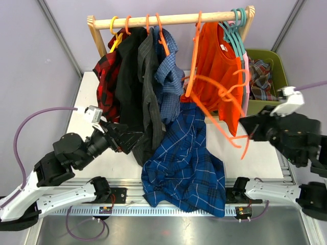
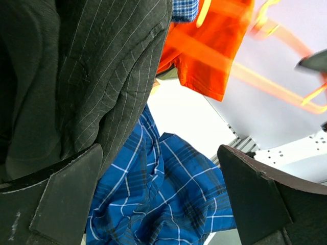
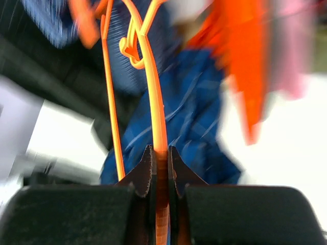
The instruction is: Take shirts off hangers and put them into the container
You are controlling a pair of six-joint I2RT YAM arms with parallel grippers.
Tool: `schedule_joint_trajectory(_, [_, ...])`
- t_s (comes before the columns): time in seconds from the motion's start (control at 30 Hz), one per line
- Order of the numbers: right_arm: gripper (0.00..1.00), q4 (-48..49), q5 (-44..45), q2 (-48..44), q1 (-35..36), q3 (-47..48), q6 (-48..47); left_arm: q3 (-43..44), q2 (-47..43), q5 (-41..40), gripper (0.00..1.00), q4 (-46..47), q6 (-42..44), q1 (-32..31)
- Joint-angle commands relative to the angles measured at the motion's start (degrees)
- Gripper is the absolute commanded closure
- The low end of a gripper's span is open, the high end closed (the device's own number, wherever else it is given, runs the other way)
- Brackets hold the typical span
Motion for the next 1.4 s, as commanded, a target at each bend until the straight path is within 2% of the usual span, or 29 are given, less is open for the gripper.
schedule_joint_trajectory(0.0, [1.0,-14.29,7.82,0.06,-8.61,1.13,-8.1,1.76,2.48,0.8,0.01,2.16,-0.43,-0.18])
schedule_joint_trajectory(0.2, [1.0,-14.29,13.02,-6.18,-17.06,1.92,-13.55,2.82,7.13,1.94,0.01,3.92,-1.05,-0.18])
schedule_joint_trajectory(0.4, [1.0,-12.81,7.76,-8.21,-18.13,-2.03,-14.08,5.45,12.94,3.26,0.01,6.12,-1.14,-1.14])
schedule_joint_trajectory(0.53, [1.0,-8.5,-0.68,-8.56,-18.04,-7.56,-17.6,7.12,15.49,1.95,0.01,6.56,-0.44,-2.81])
schedule_joint_trajectory(0.7, [1.0,-4.1,-11.04,-7.16,-17.95,-11.61,-21.91,6.95,14.62,0.8,0.01,6.38,0.09,-3.34])
schedule_joint_trajectory(0.8, [1.0,-3.04,-13.6,-4.88,-18.04,-12.75,-22.7,6.25,13.21,-0.08,0.01,5.95,0.18,-3.52])
schedule_joint_trajectory(1.03, [1.0,-3.13,-12.65,0.13,-18.04,-11.97,-22.61,3.26,8.99,-1.66,0.01,5.59,0.27,-3.52])
schedule_joint_trajectory(1.27, [1.0,-3.74,-10.02,5.67,-14.36,-8.28,-21.83,1.77,7.23,-2.36,0.01,5.5,0.88,-3.52])
schedule_joint_trajectory(1.37, [1.0,-4.7,-6.33,9.44,-5.67,-8.54,-17.71,1.24,6.27,-2.8,0.01,5.5,1.06,-3.52])
